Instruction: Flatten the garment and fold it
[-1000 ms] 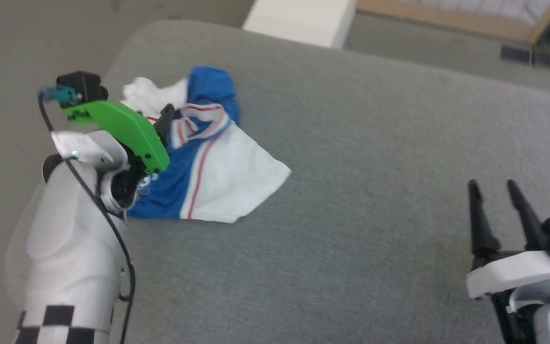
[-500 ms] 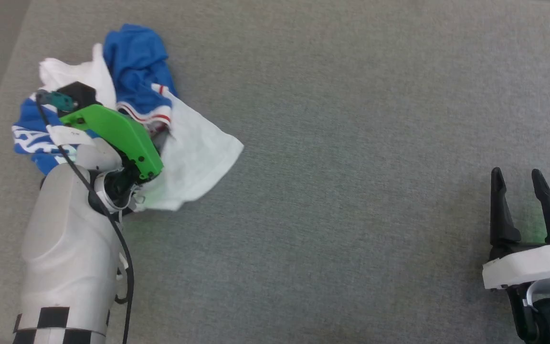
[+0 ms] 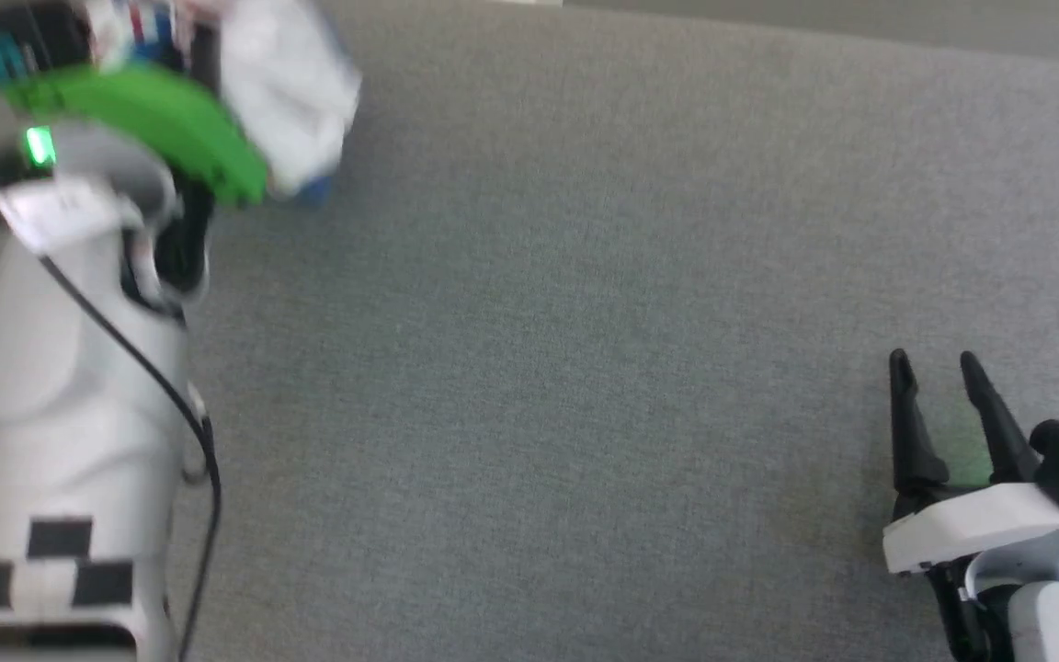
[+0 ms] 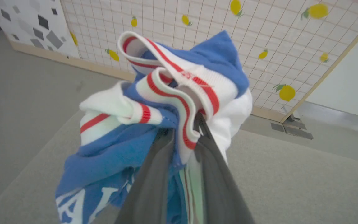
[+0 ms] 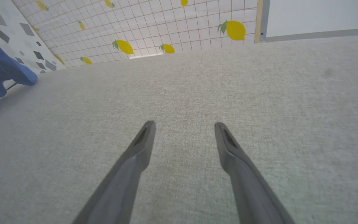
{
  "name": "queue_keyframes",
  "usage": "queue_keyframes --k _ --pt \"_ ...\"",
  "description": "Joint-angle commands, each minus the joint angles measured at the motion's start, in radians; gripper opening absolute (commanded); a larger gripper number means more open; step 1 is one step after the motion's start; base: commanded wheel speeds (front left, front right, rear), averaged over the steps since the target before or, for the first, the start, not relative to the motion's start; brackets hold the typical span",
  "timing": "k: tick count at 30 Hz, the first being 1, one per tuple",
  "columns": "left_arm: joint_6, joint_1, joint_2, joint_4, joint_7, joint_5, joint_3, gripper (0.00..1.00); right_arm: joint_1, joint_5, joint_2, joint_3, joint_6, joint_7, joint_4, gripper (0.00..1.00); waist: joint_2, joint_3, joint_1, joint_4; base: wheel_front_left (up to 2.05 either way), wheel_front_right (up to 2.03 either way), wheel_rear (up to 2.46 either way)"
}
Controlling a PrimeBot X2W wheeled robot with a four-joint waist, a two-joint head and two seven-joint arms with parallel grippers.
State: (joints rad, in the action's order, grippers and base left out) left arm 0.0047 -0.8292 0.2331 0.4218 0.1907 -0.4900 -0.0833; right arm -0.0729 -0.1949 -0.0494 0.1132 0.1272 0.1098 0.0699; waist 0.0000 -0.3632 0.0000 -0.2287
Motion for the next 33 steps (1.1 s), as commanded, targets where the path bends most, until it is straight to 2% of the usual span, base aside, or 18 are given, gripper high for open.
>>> queue_keyframes --k 1,7,13,17,23,27,32,33 --pt "-0.021 -0.07 0.008 -0.031 -0.007 0.023 -0.021 0.0 -0.019 -0.015 -0.001 -0.004 0.003 0.016 0.018 1.0 0.0 0.073 0.0 0.022 0.0 0.0 0.0" --pt "-0.091 -0.255 -0.019 -0.087 0.022 0.051 -0.126 0.0 -0.02 -0.056 -0.001 -0.018 0.003 0.061 0.11 1.0 0.0 0.166 0.0 0.107 0.0 0.0 0.0" --pt "-0.118 -0.292 -0.108 -0.041 0.047 0.012 -0.221 0.0 -0.017 -0.077 -0.001 -0.017 0.003 0.091 0.178 1.0 0.0 0.218 0.0 0.205 0.0 0.0 0.0" --pt "-0.124 -0.216 -0.155 0.017 0.022 -0.038 -0.274 0.0 -0.011 -0.076 -0.001 0.001 0.003 0.102 0.203 1.0 0.0 0.227 0.0 0.26 0.0 0.0 0.0" --pt "-0.124 -0.032 -0.179 0.132 -0.003 -0.099 -0.37 0.0 0.003 -0.072 -0.001 0.02 0.003 0.11 0.23 1.0 0.0 0.238 0.0 0.319 0.0 0.0 0.0" --pt "-0.114 0.104 -0.182 0.234 0.081 -0.134 -0.46 0.0 0.017 -0.077 -0.001 0.027 0.003 0.113 0.241 1.0 0.0 0.249 0.0 0.332 0.0 0.0 0.0" --pt "-0.068 0.224 -0.182 0.278 0.226 -0.215 -0.56 0.0 0.028 -0.077 -0.001 0.031 0.003 0.115 0.245 1.0 0.0 0.259 0.0 0.319 0.0 0.0 0.0" --pt "-0.059 0.238 -0.183 0.275 0.246 -0.236 -0.568 0.07 0.029 -0.077 -0.001 0.03 0.003 0.115 0.245 1.0 0.0 0.261 0.0 0.314 0.0 0.0 0.0"
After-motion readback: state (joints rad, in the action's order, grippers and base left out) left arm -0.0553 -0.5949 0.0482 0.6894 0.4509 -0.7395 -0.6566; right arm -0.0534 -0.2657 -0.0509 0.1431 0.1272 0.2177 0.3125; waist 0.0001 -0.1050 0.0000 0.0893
